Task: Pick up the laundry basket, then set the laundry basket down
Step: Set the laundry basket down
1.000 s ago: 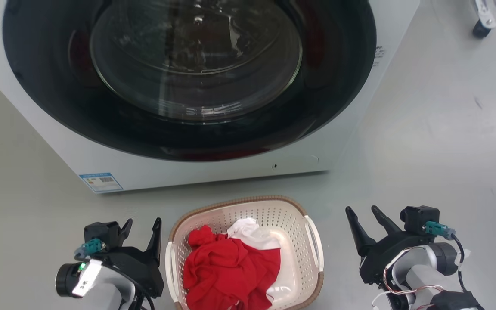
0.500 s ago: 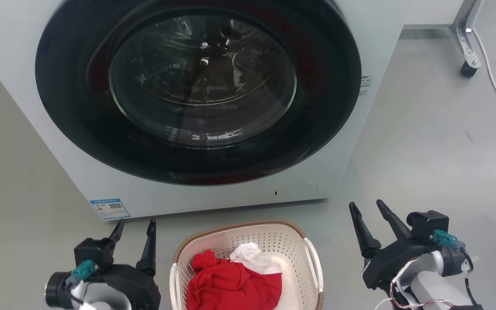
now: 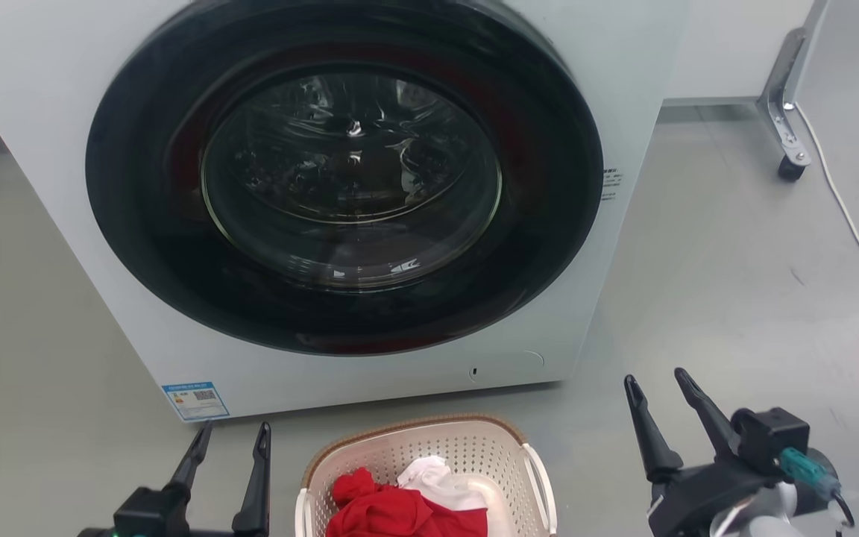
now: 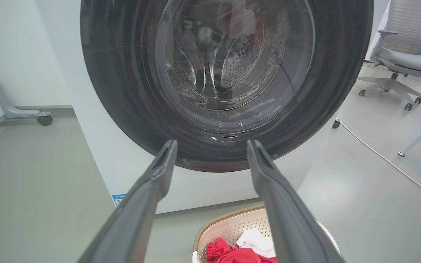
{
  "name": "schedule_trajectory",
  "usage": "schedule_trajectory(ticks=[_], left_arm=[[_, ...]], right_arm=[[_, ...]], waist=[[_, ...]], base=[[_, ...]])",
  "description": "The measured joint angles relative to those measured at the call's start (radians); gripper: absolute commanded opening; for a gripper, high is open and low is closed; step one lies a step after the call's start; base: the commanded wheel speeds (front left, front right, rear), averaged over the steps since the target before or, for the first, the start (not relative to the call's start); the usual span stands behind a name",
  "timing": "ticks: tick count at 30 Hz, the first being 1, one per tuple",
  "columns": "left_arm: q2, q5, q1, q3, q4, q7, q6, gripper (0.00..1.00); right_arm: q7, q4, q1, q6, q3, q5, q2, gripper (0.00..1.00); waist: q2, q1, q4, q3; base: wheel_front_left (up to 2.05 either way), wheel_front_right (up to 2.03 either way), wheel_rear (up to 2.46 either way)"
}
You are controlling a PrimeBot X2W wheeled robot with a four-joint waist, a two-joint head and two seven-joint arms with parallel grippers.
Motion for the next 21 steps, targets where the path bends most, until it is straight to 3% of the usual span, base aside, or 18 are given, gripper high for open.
schedule_trajectory(ticks=[21], left_arm=[[0.003, 0.062, 0.155, 0.078, -0.165, 0.009, 0.009, 1.0]], right_arm=[[0.0, -0.195, 0.16, -0.047, -0.061, -0.043, -0.051, 1.0]], waist=[[0.0001, 0.0, -0.008, -0.026]], base=[[0.0, 0.0, 0.0]])
